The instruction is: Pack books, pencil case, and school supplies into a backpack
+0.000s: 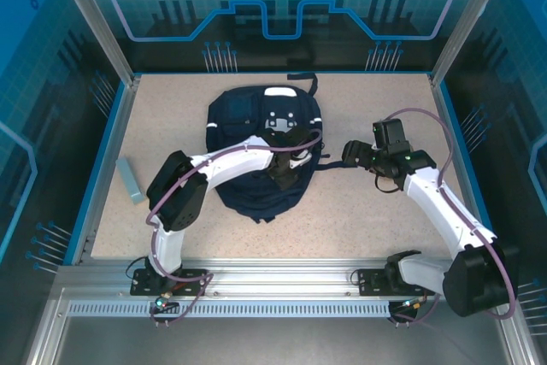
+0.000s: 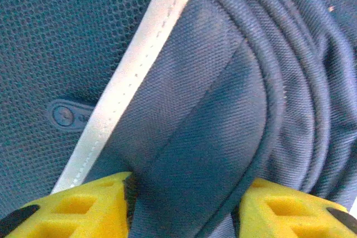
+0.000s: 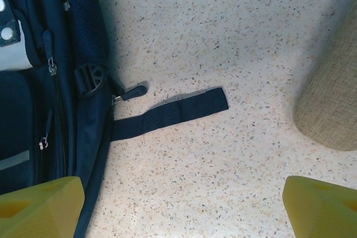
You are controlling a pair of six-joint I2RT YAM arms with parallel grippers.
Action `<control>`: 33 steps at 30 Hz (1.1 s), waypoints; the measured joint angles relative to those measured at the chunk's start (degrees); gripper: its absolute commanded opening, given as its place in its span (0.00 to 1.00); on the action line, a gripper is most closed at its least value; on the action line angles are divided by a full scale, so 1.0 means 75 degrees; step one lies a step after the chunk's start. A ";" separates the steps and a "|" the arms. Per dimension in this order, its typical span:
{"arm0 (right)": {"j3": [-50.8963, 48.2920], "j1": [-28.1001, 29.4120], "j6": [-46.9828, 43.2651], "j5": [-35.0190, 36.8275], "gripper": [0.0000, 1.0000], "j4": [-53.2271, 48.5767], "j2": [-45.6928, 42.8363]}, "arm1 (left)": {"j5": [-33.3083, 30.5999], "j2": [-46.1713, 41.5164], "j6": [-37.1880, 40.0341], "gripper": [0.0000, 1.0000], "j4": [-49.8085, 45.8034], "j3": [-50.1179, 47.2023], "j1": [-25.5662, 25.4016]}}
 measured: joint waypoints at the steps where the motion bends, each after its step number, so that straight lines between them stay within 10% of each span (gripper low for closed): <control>1: 0.0000 0.0000 0.0000 -0.0073 0.92 0.0032 0.0032 | -0.0023 -0.0017 0.0023 0.27 0.0026 -0.0003 -0.0023; 8: 0.0073 0.0000 -0.0006 -0.1134 0.85 0.0452 0.0647 | -0.0227 -0.1195 0.0096 0.11 0.0670 -0.0807 -0.0044; 33: 0.4232 0.1364 -0.0463 -0.2506 0.33 0.0125 0.5388 | 0.0373 -0.3695 0.0221 0.10 0.1498 -0.2903 0.0026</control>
